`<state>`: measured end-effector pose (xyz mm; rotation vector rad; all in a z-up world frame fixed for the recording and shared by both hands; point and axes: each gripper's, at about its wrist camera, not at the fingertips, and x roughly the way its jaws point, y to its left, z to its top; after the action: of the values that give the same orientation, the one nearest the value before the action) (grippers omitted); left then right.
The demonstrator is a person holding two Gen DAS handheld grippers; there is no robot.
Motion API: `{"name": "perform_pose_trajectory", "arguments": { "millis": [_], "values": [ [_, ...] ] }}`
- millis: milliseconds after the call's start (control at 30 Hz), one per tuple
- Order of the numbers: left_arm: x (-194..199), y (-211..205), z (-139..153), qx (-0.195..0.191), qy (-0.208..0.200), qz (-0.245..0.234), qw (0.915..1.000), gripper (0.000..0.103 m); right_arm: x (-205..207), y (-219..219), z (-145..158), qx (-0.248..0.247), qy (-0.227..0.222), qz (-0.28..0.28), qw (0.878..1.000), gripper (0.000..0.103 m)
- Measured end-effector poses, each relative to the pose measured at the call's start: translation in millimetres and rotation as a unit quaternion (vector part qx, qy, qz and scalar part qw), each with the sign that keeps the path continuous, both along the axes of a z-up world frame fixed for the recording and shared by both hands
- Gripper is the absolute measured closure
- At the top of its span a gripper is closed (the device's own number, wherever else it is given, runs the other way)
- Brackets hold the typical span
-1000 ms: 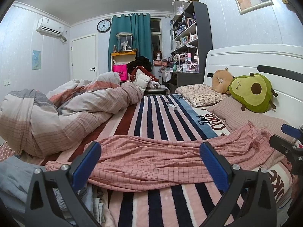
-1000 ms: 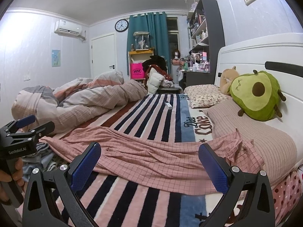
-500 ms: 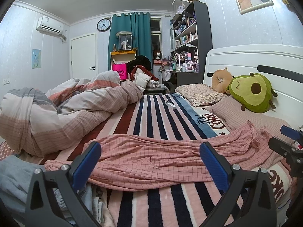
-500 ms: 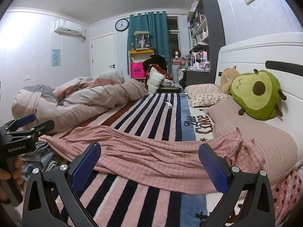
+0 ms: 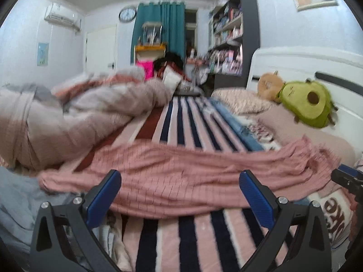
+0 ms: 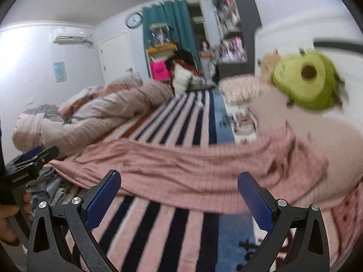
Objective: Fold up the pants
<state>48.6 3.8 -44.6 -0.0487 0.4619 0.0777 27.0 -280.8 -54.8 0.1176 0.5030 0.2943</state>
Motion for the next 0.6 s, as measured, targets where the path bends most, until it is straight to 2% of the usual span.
{"name": "perform_pose_trajectory", "arguments": {
  "millis": [33,100,200,267,367,567,600],
  "values": [
    [6.8,4.7,-9.1,-0.007,0.018,0.006,0.9998,0.001,7.5,-5.2,-12.7,0.002,0.018,-0.007,1.000,0.001],
    [19.5,16.1,-31.3,-0.045,0.050,0.001,0.9977,0.001,22.1,-15.7,-40.0,0.012,0.057,-0.016,0.998,0.001],
    [34.0,30.8,-62.2,-0.097,0.084,-0.010,0.9916,0.001,41.7,-36.1,-80.4,0.050,0.108,-0.029,0.992,0.001],
    [42.9,34.8,-78.4,-0.113,0.101,-0.014,0.9884,0.001,49.3,-50.0,-101.2,0.071,0.130,-0.037,0.988,0.001],
    [55.7,38.8,-97.4,-0.130,0.118,-0.011,0.9844,0.001,64.8,-63.7,-128.9,0.089,0.162,-0.053,0.981,0.015],
    [77.9,45.4,-109.5,-0.124,0.114,0.005,0.9856,0.001,86.4,-75.7,-142.1,0.108,0.154,-0.073,0.979,0.018],
    [82.1,48.7,-110.1,-0.129,0.114,0.005,0.9851,0.002,90.6,-78.2,-143.0,0.113,0.153,-0.081,0.978,0.024]
  ]
}}
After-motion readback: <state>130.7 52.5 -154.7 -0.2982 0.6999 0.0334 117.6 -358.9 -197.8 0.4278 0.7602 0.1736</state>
